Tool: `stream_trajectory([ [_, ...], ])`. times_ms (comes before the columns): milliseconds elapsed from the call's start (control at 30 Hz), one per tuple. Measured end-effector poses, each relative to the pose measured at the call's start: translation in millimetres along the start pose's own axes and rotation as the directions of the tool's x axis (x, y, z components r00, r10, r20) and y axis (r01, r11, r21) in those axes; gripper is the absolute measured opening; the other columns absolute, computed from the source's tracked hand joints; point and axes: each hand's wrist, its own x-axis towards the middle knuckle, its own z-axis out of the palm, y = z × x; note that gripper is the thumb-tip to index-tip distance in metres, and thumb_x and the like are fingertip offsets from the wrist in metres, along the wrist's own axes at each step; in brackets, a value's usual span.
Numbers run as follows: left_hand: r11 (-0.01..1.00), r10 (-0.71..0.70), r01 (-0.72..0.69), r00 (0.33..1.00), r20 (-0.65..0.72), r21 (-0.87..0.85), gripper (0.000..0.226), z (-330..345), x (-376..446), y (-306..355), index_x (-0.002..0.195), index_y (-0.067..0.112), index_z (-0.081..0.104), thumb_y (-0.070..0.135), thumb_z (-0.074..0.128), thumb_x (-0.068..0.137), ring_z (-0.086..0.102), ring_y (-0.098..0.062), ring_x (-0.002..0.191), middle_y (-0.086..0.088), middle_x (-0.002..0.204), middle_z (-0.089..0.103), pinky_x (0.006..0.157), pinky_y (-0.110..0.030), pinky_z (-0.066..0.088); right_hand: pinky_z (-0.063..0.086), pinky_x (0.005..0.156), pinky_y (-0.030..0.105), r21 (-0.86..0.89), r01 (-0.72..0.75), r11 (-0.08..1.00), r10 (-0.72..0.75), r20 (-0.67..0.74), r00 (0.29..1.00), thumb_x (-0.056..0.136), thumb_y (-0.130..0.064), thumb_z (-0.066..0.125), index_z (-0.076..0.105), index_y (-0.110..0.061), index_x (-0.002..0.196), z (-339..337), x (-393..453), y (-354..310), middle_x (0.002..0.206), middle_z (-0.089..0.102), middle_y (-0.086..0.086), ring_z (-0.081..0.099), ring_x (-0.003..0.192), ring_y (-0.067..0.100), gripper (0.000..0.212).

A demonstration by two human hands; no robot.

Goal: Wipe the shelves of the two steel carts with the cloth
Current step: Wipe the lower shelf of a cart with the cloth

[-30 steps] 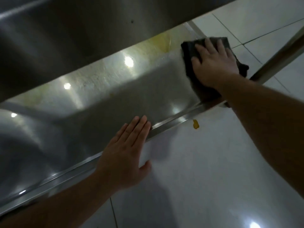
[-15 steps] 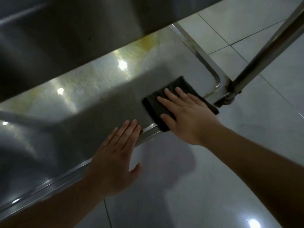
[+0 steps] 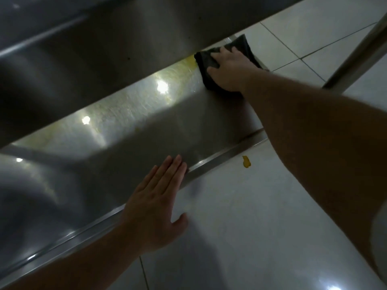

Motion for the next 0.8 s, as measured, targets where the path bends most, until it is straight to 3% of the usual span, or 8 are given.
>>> stream_trajectory([
  [167, 1.000, 0.004, -0.004, 1.000, -0.020, -0.009, 0.107, 1, 2, 0, 0.168, 0.011, 0.020, 0.056, 0.062, 0.081, 0.008, -0.019, 0.164, -0.003, 0.178, 0.010, 0.129, -0.043, 0.017, 0.007, 0.129, 0.052, -0.073, 0.025, 0.997, -0.026, -0.005, 1.000, 0.109, -0.053, 0.028, 0.015, -0.023, 0.166, 2, 4, 0, 0.174, 0.009, 0.008, 0.002, 0.160, 0.034, 0.066],
  [333, 1.000, 0.002, -0.001, 0.999, -0.049, 0.011, 0.104, 3, -1, -3, 0.167, 0.009, 0.026, 0.057, 0.061, 0.081, 0.012, -0.021, 0.163, -0.005, 0.177, 0.015, 0.128, -0.044, 0.019, -0.005, 0.125, 0.046, 0.065, -0.204, 0.977, 0.210, -0.108, 0.972, 0.103, -0.061, 0.018, 0.006, -0.031, 0.166, 52, -80, 15, 0.175, -0.004, 0.002, -0.006, 0.160, 0.029, 0.071],
  [500, 1.000, -0.003, 0.004, 0.999, -0.051, 0.012, 0.105, 7, -3, -4, 0.167, 0.010, 0.025, 0.057, 0.060, 0.080, 0.012, -0.020, 0.163, -0.003, 0.177, 0.014, 0.129, -0.042, 0.015, -0.004, 0.124, 0.046, -0.068, -0.295, 0.953, 0.272, -0.236, 0.933, 0.104, -0.060, 0.006, 0.007, -0.027, 0.166, 83, -158, 28, 0.175, 0.006, 0.006, 0.002, 0.161, 0.029, 0.071],
  [633, 1.000, 0.000, 0.001, 0.999, -0.033, 0.019, 0.107, 8, -2, -5, 0.168, 0.011, 0.021, 0.058, 0.061, 0.080, 0.011, -0.020, 0.163, -0.003, 0.177, 0.012, 0.130, -0.041, 0.014, -0.005, 0.126, 0.048, -0.060, -0.241, 0.969, 0.225, -0.195, 0.954, 0.104, -0.058, 0.013, 0.009, -0.026, 0.167, 59, -109, 42, 0.175, 0.003, 0.004, -0.004, 0.161, 0.029, 0.071],
  [800, 1.000, -0.004, 0.005, 1.000, -0.017, 0.014, 0.109, 7, -1, -6, 0.168, 0.012, 0.019, 0.059, 0.063, 0.080, 0.009, -0.020, 0.164, -0.003, 0.178, 0.010, 0.128, -0.043, 0.016, 0.001, 0.129, 0.049, -0.100, -0.038, 0.994, 0.026, -0.111, 0.993, 0.102, -0.059, 0.023, 0.016, -0.030, 0.166, 20, -14, 41, 0.175, 0.008, -0.003, -0.001, 0.161, 0.024, 0.070],
])
